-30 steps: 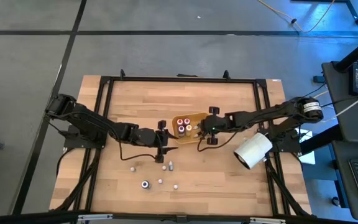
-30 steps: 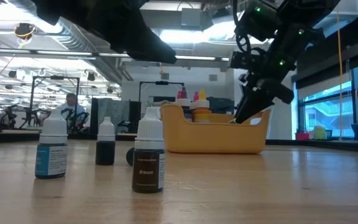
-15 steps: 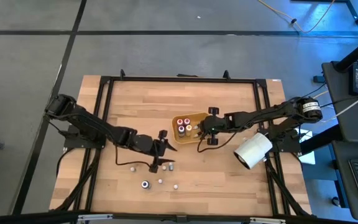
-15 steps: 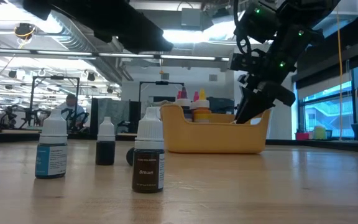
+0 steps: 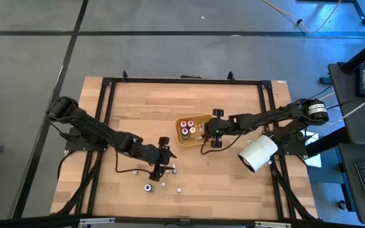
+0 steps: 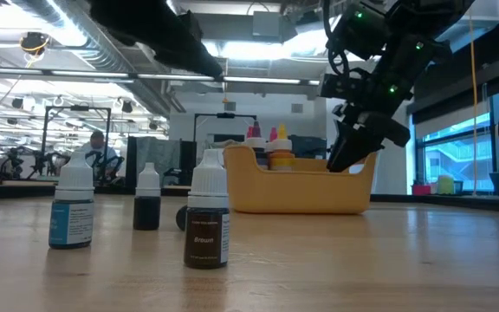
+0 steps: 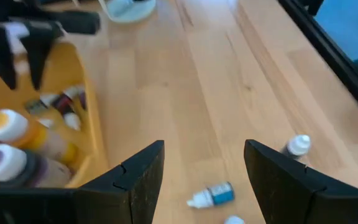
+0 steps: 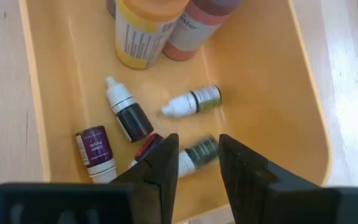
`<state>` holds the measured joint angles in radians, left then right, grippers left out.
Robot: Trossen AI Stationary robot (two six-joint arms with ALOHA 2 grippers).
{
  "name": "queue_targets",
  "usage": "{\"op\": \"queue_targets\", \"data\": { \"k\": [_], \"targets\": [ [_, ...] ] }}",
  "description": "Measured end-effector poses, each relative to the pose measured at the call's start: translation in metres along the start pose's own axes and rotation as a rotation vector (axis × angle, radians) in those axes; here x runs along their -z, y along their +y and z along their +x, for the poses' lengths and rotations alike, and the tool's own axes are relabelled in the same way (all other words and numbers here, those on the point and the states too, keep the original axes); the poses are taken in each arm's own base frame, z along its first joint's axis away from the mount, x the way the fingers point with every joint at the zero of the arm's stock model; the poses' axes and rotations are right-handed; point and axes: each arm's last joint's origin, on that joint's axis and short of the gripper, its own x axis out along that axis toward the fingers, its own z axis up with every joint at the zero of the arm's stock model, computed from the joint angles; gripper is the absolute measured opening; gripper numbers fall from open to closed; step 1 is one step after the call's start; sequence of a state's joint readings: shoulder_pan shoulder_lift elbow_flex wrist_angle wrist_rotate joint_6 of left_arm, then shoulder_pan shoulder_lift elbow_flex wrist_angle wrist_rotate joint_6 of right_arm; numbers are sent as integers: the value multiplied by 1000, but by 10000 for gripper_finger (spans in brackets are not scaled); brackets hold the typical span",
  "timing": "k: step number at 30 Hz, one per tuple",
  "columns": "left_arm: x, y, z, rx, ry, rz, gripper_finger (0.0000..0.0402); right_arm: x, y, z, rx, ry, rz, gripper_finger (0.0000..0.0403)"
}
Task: Pick & Place food coloring
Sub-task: Put the small black food coloring bottle into the yellow bin
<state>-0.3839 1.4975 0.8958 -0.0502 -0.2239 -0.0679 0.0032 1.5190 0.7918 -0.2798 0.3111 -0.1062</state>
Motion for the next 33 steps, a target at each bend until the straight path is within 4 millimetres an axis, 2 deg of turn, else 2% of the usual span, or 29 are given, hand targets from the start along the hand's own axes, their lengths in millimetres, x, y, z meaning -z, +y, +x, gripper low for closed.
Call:
{"op": "queue_targets", "data": {
  "k": [2, 11, 16, 28, 33],
  "targets": [
    [0, -5, 7, 14, 29, -19, 217, 0, 0, 0, 0, 0, 1, 117],
    [29, -27, 44, 17, 282, 24, 217, 0, 0, 0, 0, -2, 1, 118],
    [37, -29, 47, -3, 387, -4, 217, 0, 0, 0, 0, -1, 37, 118],
    [38, -31, 49, 40, 399, -61, 217, 0, 0, 0, 0, 0, 49, 118],
    [38, -30, 49, 14, 392, -28, 214, 0, 0, 0, 0, 0, 47, 118]
  ]
}}
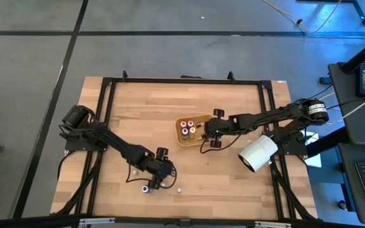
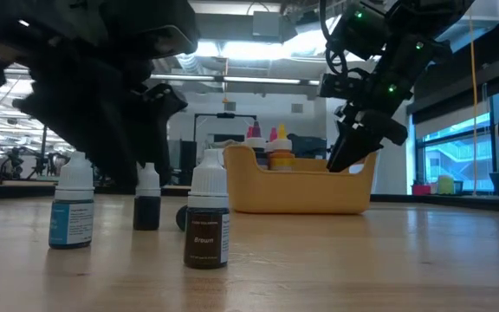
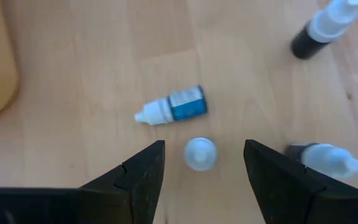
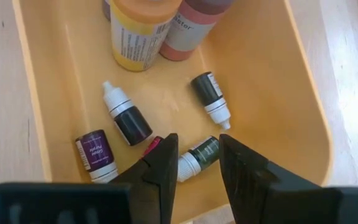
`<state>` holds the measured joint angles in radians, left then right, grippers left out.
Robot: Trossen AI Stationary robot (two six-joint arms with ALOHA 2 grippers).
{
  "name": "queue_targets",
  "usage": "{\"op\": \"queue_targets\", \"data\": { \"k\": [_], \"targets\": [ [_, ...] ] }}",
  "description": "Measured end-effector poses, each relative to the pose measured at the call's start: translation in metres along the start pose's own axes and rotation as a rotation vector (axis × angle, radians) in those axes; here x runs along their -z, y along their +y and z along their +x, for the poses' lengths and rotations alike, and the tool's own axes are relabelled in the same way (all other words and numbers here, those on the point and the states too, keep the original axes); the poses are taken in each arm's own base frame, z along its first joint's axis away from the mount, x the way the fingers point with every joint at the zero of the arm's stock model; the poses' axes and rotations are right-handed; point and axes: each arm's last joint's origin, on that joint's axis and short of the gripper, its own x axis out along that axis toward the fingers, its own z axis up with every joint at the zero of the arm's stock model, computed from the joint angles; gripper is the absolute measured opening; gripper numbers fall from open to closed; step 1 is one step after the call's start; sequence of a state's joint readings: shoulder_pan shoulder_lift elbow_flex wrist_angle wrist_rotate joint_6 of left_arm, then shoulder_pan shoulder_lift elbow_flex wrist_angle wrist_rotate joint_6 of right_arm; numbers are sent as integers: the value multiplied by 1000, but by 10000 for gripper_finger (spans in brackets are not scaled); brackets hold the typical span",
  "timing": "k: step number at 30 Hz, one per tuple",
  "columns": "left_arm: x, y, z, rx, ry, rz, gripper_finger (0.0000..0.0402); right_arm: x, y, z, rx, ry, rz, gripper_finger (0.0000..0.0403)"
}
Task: Pick & Place food coloring
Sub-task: Put the small black food coloring bottle into the yellow bin
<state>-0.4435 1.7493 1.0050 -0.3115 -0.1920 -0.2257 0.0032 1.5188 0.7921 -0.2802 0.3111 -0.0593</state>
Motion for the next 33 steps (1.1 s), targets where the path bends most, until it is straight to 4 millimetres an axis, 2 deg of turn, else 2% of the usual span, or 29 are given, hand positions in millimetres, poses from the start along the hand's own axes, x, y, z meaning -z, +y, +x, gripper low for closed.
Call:
{"op": "queue_targets", "data": {
  "k": [7, 20, 23, 27, 33],
  "targets": [
    [0, 2, 0, -28, 1, 1, 183, 0, 0, 0, 0, 0, -1, 118],
    [0, 2, 0, -17, 1, 2, 55, 0, 0, 0, 1, 0, -1, 118],
    [0, 2, -1, -17, -1, 2, 41, -2, 0, -1, 3, -13, -16, 118],
    [-4, 4, -8, -19, -23, -8, 41, -16, -2, -14, 0, -71, -20, 118],
    [-29, 21, -39, -91, -165, -73, 41, -25, 5, -53, 29, -171, -61, 118]
  ]
}}
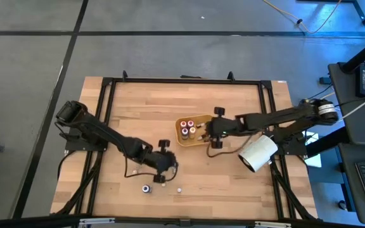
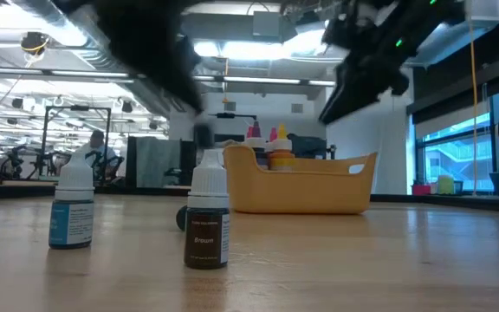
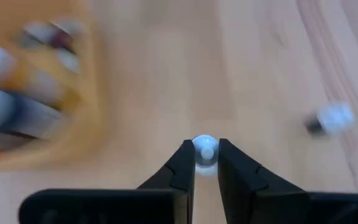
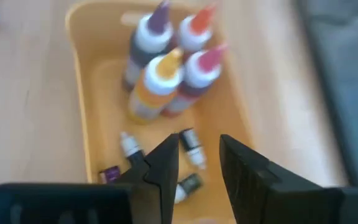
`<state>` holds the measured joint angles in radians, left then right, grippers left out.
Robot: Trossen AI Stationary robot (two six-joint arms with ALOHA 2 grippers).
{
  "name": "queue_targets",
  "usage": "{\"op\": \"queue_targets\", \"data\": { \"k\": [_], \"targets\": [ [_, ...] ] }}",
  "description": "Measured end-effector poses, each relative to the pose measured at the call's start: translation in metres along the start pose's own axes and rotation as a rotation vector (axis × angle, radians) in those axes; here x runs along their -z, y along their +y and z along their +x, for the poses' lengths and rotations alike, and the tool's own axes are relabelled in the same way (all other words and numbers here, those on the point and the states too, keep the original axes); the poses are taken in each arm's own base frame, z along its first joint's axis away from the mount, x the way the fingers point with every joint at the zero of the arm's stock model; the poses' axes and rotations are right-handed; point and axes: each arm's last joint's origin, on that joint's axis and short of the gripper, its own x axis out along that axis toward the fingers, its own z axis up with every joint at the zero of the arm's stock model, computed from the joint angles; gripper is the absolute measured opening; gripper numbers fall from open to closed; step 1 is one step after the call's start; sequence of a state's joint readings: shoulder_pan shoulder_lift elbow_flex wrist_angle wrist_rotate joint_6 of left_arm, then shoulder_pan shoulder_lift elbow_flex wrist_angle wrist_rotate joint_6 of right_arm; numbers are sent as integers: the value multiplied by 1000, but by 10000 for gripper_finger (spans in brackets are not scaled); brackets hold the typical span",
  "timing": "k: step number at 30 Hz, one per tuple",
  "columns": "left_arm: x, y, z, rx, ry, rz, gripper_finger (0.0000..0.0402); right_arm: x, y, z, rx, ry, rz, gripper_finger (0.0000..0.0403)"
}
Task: Pick & Place food coloring
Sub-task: Put the small black food coloring bottle into the yellow bin
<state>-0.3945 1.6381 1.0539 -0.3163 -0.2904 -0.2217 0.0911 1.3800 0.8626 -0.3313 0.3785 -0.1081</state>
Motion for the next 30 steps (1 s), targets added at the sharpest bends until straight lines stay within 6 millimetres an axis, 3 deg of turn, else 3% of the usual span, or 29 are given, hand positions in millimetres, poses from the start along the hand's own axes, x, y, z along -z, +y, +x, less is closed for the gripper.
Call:
{"op": "queue_targets", "data": {
  "k": [4, 11, 16, 22, 30],
  "targets": [
    [-27, 21, -10, -99, -156, -41, 41, 1, 3, -31, 150, -79, -10, 118],
    [-56, 50, 8, -153, -414, 45, 42, 13, 5, -62, 163, -183, 85, 118],
    [-79, 81, 0, -260, -452, 10, 42, 25, 8, -60, 152, -168, 130, 118],
    [-92, 117, 0, -170, -418, -33, 42, 36, 11, -52, 157, -135, 115, 118],
    [-95, 158, 42, -142, -321, -109, 42, 35, 10, -52, 161, -147, 120, 118]
  ]
}}
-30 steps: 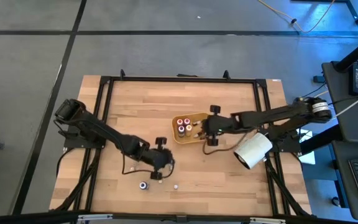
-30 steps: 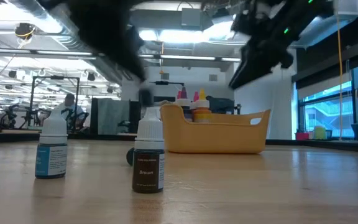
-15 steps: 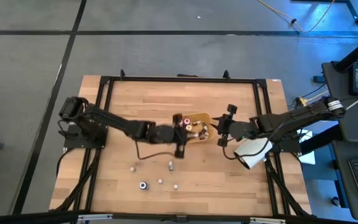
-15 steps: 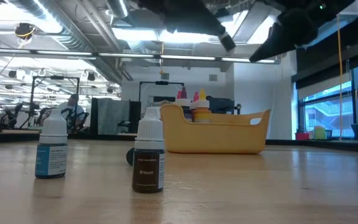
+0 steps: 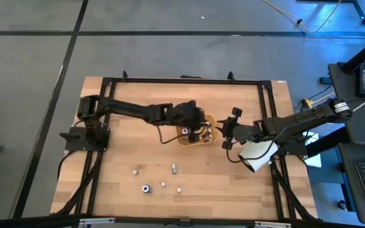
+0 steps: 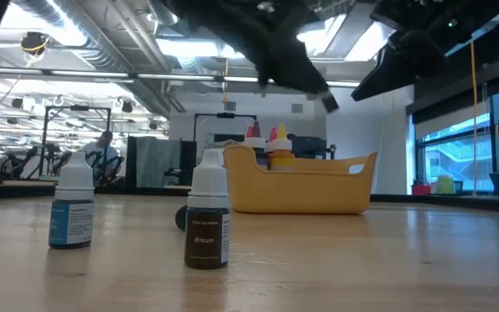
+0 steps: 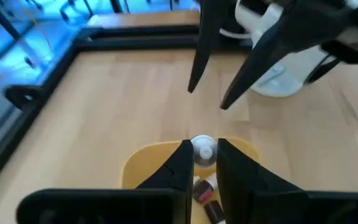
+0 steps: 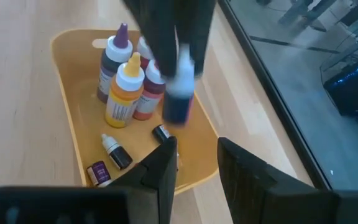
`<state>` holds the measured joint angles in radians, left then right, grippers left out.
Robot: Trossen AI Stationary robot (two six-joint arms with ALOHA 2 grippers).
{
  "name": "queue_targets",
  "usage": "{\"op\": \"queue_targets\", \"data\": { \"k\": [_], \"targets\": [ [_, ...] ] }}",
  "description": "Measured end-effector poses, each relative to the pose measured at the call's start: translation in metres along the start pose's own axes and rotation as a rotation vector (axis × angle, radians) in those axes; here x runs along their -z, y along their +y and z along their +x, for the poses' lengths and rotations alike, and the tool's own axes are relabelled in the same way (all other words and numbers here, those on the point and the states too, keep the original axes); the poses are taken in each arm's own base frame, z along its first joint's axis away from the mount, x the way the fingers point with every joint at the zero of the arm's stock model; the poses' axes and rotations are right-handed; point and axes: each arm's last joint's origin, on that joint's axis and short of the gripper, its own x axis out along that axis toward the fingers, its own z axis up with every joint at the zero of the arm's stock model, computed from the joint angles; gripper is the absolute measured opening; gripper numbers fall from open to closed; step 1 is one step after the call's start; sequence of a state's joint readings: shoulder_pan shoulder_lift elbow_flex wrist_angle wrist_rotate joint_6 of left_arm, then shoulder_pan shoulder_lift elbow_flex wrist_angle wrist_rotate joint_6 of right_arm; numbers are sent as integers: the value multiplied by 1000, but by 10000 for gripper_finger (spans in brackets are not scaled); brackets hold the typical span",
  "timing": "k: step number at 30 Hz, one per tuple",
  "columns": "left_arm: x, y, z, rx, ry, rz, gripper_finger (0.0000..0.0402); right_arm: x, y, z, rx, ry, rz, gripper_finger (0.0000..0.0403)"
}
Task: Pick & Place food coloring
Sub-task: Put the small black food coloring bottle into the yellow bin
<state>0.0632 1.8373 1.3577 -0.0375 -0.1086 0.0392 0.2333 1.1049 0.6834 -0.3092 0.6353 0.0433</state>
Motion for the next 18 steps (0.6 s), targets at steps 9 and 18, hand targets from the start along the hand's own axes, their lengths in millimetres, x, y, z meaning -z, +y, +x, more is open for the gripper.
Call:
{"op": "queue_targets", "data": {
  "k": [9, 18],
  "targets": [
    [16, 13, 38, -12, 246, -17, 45, 2, 0, 0, 2, 19, -11, 118],
    [28, 20, 50, -24, 291, -21, 49, 2, 0, 0, 2, 22, -14, 118]
  ]
}}
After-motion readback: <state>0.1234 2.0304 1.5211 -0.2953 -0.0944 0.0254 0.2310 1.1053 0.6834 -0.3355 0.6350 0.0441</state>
